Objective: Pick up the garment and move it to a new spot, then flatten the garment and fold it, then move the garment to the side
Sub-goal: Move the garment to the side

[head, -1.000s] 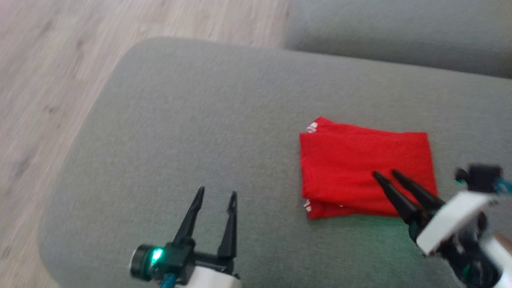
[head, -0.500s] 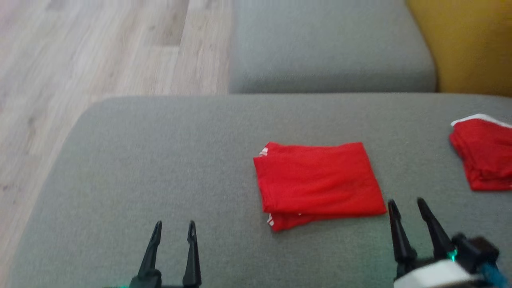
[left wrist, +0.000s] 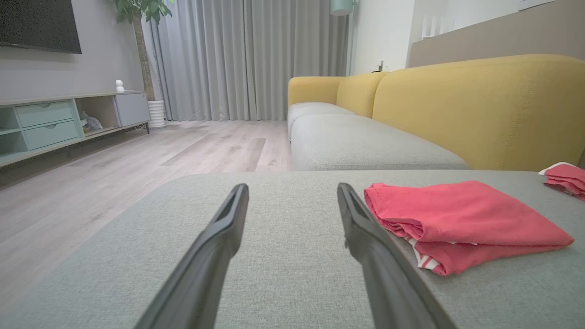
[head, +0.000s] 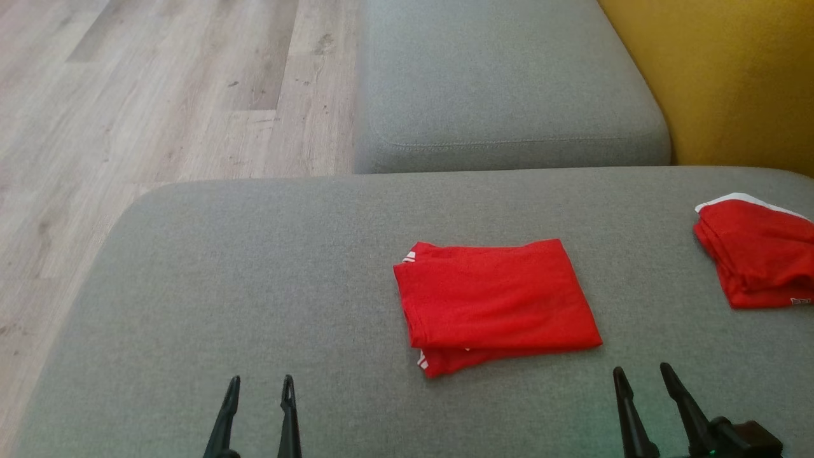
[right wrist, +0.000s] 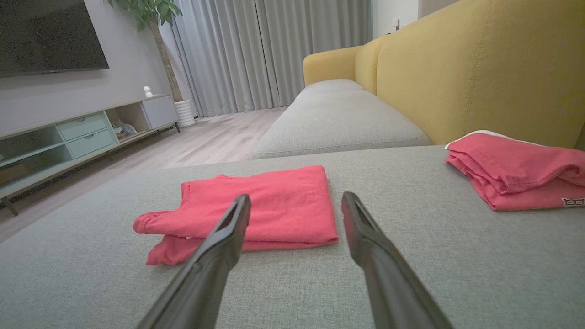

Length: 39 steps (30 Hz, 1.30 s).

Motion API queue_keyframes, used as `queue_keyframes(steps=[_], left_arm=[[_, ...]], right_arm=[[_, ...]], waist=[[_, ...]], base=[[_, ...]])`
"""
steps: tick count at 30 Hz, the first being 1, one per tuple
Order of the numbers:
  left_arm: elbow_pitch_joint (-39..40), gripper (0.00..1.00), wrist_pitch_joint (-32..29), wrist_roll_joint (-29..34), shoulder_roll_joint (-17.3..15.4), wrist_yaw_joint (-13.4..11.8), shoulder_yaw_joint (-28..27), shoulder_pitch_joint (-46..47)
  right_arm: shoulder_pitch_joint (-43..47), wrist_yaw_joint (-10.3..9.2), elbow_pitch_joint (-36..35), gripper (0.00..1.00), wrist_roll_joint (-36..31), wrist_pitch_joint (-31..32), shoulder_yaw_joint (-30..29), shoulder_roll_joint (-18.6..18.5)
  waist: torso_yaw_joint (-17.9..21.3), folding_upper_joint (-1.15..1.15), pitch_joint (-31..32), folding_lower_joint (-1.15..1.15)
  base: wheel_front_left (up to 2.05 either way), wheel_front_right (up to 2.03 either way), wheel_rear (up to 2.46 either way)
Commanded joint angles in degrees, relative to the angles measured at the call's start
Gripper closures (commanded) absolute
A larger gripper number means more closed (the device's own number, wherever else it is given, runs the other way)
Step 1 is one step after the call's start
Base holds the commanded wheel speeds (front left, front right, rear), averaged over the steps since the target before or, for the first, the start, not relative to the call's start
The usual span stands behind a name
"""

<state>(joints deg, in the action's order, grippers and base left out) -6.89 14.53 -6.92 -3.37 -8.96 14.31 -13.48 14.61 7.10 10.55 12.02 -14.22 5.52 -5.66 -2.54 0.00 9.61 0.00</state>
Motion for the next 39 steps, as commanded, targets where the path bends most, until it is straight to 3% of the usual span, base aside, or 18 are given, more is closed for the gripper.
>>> queue_keyframes(steps=[1,12,25,31,39], left_arm=[[1.9,0.0,0.5,0.5,0.4,0.4,-2.4,1.6],[0.8,0.0,0.5,1.5,0.5,1.5,-3.0,1.0],[2.9,0.0,0.5,1.0,0.5,0.6,-2.7,1.9],[3.7,0.0,0.5,1.5,0.5,0.1,-1.0,3.6],[3.8,0.0,0.5,1.0,0.5,-0.8,1.9,6.1]], right_arm=[[-2.1,0.39,-1.8,0.0,-0.4,-0.8,1.2,-0.3],[-1.5,0.39,-0.7,0.0,-0.5,-0.8,0.9,0.0],[-6.2,0.39,3.4,0.0,1.2,-0.8,-0.7,0.2],[-18.7,0.39,14.7,0.0,8.1,-0.4,3.7,-4.1],[-33.3,0.39,30.0,0.0,17.3,9.1,10.8,-10.3]], waist=[[0.0,0.0,0.1,0.0],[-0.3,0.0,0.8,0.0],[-0.3,0.0,-2.4,0.0],[-1.3,0.0,-6.5,0.0],[-4.1,0.0,-11.1,0.0]], base=[[0.0,0.0,0.0],[0.0,0.0,0.0],[0.0,0.0,0.0],[0.0,0.0,0.0],[0.0,0.0,0.0]])
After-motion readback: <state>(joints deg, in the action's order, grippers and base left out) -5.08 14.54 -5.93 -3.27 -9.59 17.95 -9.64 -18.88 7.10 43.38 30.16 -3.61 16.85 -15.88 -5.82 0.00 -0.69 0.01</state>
